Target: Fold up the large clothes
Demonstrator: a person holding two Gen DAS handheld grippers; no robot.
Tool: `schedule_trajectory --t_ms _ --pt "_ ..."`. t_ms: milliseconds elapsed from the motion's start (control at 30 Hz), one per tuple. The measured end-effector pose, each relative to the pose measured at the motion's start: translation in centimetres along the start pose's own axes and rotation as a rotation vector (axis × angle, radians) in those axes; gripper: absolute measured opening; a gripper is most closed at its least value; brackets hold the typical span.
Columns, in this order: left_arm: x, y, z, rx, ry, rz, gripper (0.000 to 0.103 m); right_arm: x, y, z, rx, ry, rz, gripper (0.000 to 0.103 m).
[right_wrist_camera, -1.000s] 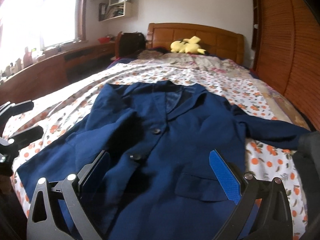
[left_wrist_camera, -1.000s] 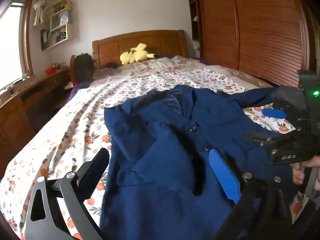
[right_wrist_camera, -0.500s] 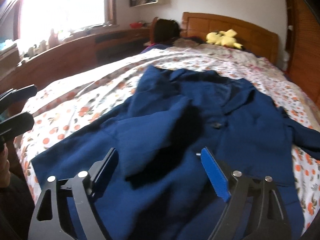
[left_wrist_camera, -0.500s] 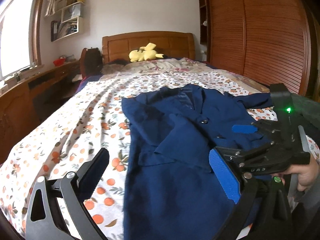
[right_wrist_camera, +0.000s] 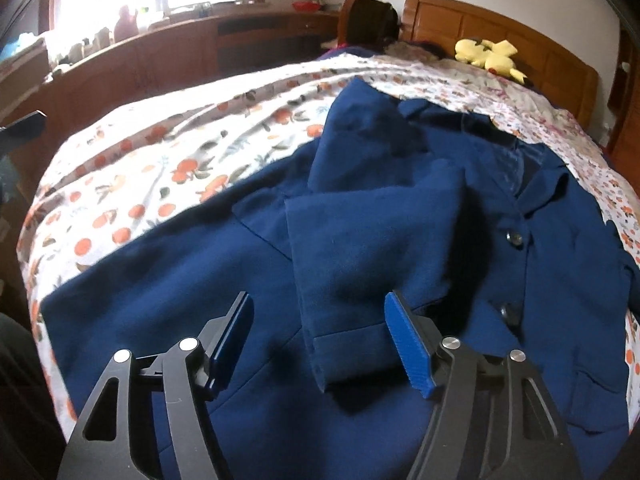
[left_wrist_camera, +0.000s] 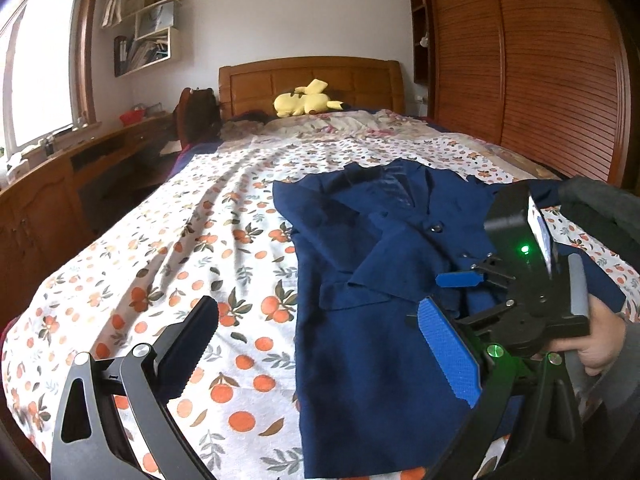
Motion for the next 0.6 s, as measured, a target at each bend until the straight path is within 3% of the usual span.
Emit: schedule_trajectory --t_ms 300,367,467,600 --pt "-0.1 -0.3 0.0 -0.008 -0.002 -0.001 0.100 0.9 -0.3 -0.8 -0.031 -0.035 -0.013 0.031" --pt "0.0 -0.3 -0.1 -0.011 -0.006 -0.002 0.100 0.8 -0.3 -0.6 -0.025 -0.037 0.003 0.016" --pt "0.5 -0.3 -0.3 -0.013 -0.010 -0.009 0.100 1.1 -0.3 -0.1 -0.012 -0.030 0.005 0.009" --pt "0.9 -0.2 -0.5 -0.015 -0.018 -0.013 0.100 1.8 -0.2 1.7 0.047 -0.020 -0.022 0.008"
Point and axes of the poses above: each gripper's, at about its wrist camera, not at the fingertips, and z roughly against the way its jaws point, x to its right, y to its top, the point moved 1 cm from there along -z, roughly the way its jaws point, and after that the axes turned 1 degree about -z, right-handed, at the moved point
